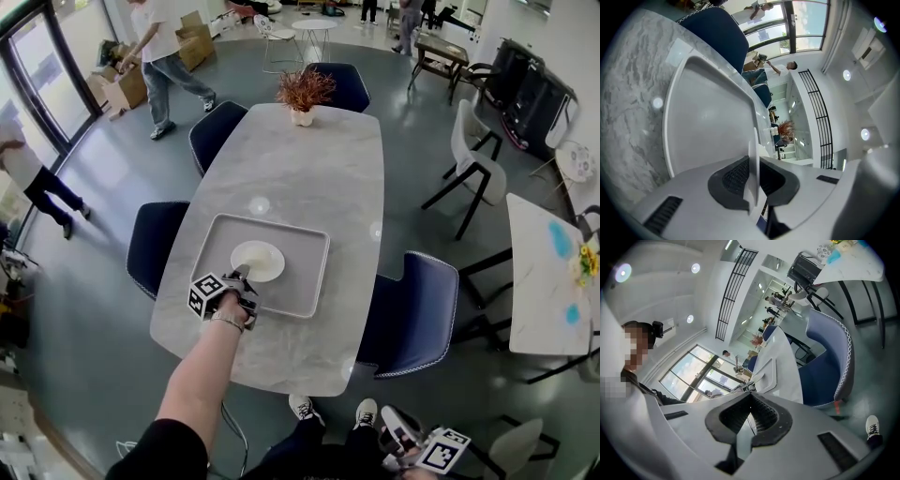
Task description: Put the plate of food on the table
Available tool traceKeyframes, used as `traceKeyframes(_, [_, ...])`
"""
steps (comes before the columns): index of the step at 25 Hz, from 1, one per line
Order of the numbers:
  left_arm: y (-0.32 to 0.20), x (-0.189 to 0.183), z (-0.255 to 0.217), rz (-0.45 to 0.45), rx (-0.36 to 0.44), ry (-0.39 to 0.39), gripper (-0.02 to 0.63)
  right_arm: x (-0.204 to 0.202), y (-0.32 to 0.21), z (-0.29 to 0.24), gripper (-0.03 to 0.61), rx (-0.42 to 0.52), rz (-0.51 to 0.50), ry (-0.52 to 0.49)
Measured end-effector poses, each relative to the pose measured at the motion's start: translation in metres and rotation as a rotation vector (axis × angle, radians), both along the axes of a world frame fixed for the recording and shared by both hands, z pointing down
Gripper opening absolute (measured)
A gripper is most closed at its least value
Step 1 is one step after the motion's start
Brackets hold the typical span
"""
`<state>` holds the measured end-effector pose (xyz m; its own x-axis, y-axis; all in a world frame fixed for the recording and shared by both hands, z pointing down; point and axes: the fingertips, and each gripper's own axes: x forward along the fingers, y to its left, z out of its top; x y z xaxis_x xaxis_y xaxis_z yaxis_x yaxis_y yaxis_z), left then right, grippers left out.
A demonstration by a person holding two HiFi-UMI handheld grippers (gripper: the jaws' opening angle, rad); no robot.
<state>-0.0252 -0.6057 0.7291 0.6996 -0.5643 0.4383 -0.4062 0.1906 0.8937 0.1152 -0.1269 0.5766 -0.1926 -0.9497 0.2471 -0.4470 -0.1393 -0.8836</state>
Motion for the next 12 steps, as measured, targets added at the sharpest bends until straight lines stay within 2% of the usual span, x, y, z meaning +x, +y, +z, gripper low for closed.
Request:
traceKeyframes(6, [-0.005, 0.004, 0.007, 0.016, 0.000, -0.053, 0.037, -0.003, 0.003, 0.004, 0.011, -0.002, 0.010, -0.064])
traceKeyframes(12, [-0.002, -0.002, 0.014, 0.037, 0.002, -0.161, 0.037, -0.001, 0.008, 0.006, 0.011, -0.009, 0.019, -0.028])
